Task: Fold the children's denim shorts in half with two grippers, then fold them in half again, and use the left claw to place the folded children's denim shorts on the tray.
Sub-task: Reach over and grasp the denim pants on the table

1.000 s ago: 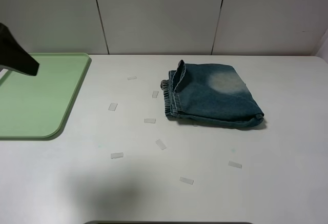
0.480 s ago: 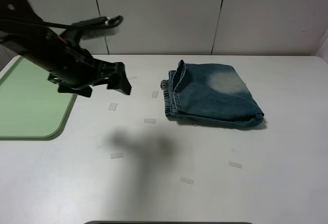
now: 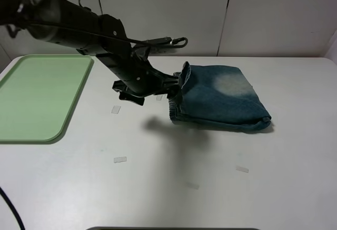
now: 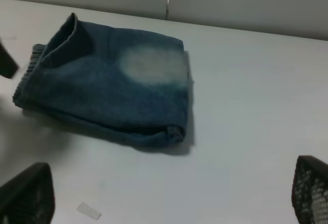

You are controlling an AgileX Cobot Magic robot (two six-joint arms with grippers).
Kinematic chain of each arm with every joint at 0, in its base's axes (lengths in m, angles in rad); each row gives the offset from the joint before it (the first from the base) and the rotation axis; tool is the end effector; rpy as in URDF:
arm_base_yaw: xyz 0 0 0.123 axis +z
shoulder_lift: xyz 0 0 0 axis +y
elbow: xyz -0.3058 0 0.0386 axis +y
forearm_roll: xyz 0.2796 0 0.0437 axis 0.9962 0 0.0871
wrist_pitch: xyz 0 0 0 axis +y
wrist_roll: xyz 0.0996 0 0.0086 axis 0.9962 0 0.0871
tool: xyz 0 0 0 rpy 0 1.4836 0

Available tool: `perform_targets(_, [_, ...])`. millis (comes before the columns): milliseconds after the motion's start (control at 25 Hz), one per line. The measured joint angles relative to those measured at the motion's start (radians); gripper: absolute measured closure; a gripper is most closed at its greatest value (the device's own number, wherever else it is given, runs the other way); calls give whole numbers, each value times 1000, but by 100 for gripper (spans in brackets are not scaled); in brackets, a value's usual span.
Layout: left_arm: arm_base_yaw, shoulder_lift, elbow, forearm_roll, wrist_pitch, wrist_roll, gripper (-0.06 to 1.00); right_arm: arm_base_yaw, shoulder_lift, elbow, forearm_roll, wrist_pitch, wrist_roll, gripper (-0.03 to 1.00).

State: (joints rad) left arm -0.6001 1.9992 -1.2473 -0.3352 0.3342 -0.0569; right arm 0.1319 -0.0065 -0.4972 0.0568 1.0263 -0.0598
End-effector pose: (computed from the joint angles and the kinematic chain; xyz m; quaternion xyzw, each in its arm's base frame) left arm 0.3664 -0.2638 0.1434 0.1230 0.9477 -0.1815 0.2320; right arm 0.0075 0.0059 0.2907 -0.0813 0.8389 0.0477 0.5361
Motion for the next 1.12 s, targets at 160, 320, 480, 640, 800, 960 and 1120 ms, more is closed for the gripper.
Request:
perform_targets(160, [-21, 111, -115, -1, 0, -33, -4, 0, 0, 0, -4, 0, 0, 27])
perform_targets(320, [-32, 207, -219, -1, 0, -49, -4, 0, 0, 0, -4, 0, 0, 27])
perform_targets(480, [-45, 277, -291, -1, 0, -72, -4, 0, 0, 0, -4, 0, 0, 27])
perform_targets(640, [-58, 310, -322, -3, -21, -91, -4, 0, 0, 0, -4, 0, 0, 27])
perform_targets(800, [-67, 324, -330, -2, -34, -91, -2, 0, 0, 0, -4, 0, 0, 27])
perform_targets(960, [-67, 329, -334, 1, -34, -91, 8, 0, 0, 0, -4, 0, 0, 27])
perform_targets(1120, [-67, 334, -335, 1, -33, -91, 26, 0, 0, 0, -4, 0, 0, 27])
